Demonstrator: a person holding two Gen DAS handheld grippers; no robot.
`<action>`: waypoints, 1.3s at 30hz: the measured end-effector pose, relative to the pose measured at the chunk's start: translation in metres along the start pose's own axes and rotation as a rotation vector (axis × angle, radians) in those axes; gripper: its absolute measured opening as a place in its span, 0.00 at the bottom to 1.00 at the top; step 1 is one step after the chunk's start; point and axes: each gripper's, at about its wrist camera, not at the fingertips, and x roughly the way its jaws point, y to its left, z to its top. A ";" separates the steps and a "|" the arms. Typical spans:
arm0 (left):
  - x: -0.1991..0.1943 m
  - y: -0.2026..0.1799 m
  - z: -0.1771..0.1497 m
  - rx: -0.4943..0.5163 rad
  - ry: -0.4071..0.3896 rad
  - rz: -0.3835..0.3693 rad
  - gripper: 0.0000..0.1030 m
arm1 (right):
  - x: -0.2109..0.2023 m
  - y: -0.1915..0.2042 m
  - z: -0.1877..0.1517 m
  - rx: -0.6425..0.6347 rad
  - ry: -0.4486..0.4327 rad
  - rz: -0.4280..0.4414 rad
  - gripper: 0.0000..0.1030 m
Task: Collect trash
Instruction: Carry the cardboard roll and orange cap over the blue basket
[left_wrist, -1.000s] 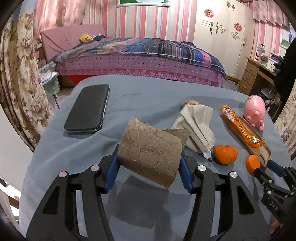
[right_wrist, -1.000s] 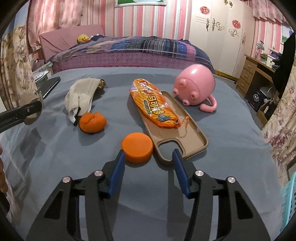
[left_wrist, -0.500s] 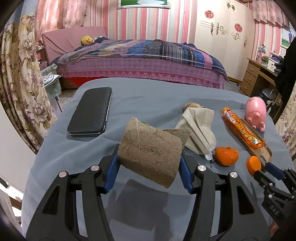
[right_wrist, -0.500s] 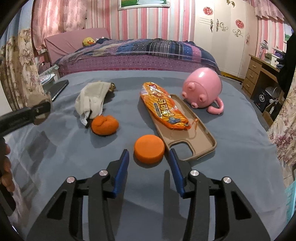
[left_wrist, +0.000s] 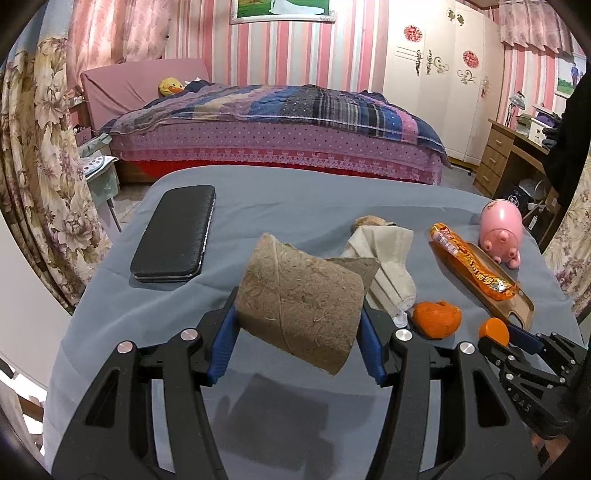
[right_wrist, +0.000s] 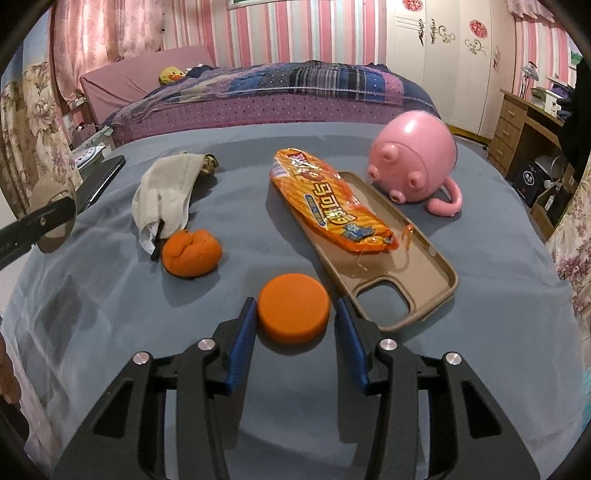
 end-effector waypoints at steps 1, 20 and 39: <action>-0.001 -0.002 0.000 0.010 -0.004 0.003 0.54 | 0.001 0.001 0.001 -0.010 -0.003 0.001 0.39; -0.025 -0.061 0.002 0.083 -0.037 -0.084 0.54 | -0.092 -0.067 -0.019 0.036 -0.214 -0.146 0.39; -0.086 -0.230 -0.022 0.229 -0.097 -0.321 0.54 | -0.205 -0.234 -0.085 0.240 -0.278 -0.432 0.39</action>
